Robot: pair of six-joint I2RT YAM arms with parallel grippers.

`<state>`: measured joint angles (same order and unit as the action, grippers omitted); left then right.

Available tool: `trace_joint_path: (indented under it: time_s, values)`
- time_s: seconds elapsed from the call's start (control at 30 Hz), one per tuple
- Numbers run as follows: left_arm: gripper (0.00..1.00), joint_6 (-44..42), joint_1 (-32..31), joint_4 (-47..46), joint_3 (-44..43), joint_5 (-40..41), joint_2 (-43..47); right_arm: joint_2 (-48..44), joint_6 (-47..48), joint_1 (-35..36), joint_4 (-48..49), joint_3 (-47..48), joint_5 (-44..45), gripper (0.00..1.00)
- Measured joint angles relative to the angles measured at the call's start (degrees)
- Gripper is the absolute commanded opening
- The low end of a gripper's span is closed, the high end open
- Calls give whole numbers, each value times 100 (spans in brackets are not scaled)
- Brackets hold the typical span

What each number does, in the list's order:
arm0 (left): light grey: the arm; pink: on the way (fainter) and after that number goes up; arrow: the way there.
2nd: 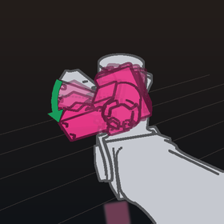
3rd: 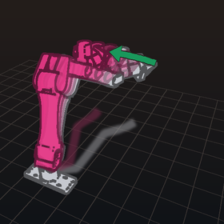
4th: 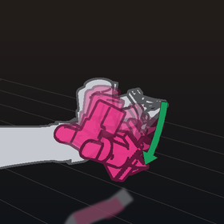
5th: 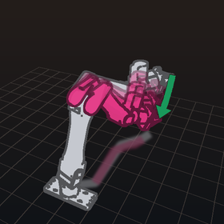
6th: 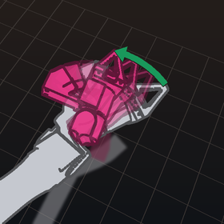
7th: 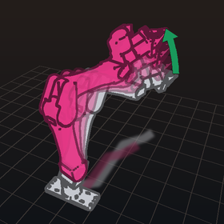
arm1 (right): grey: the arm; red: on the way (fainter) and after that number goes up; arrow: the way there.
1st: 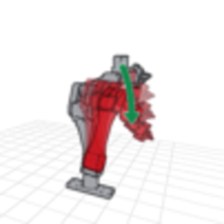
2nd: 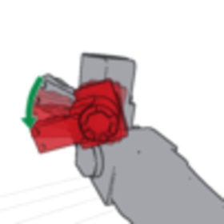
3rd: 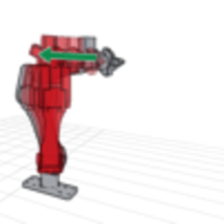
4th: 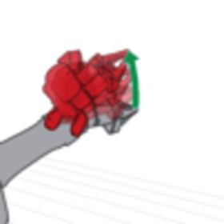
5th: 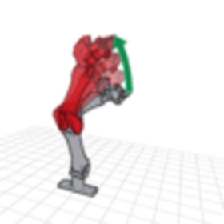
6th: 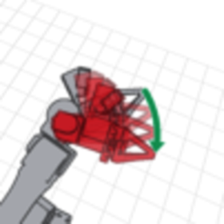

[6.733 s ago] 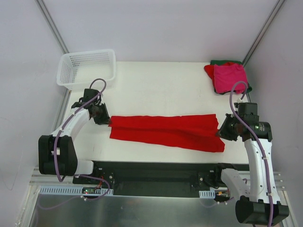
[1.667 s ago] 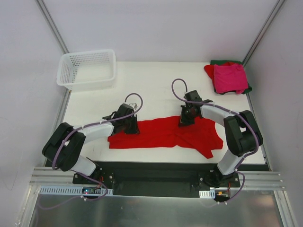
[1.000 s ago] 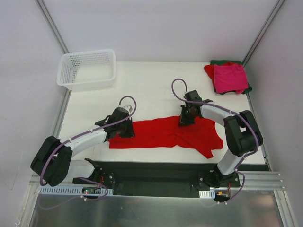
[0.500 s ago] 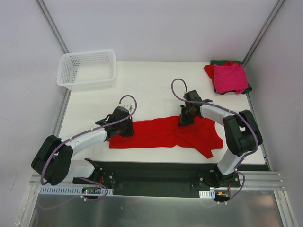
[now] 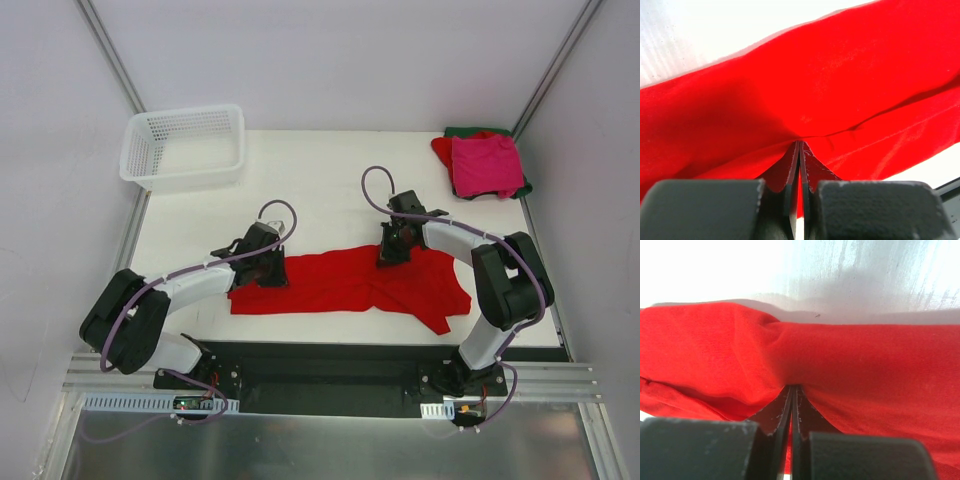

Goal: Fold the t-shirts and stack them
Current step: Fold the other side of the tshirt into a rectangle

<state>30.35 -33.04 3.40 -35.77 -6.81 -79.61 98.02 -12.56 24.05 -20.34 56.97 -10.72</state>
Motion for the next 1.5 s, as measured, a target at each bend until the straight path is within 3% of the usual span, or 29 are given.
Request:
trace_joint_path:
  time_s: [1.5]
  values:
    - [0,11,0,-452,-92,-669,-374,48,4,9,-11,48,0,1]
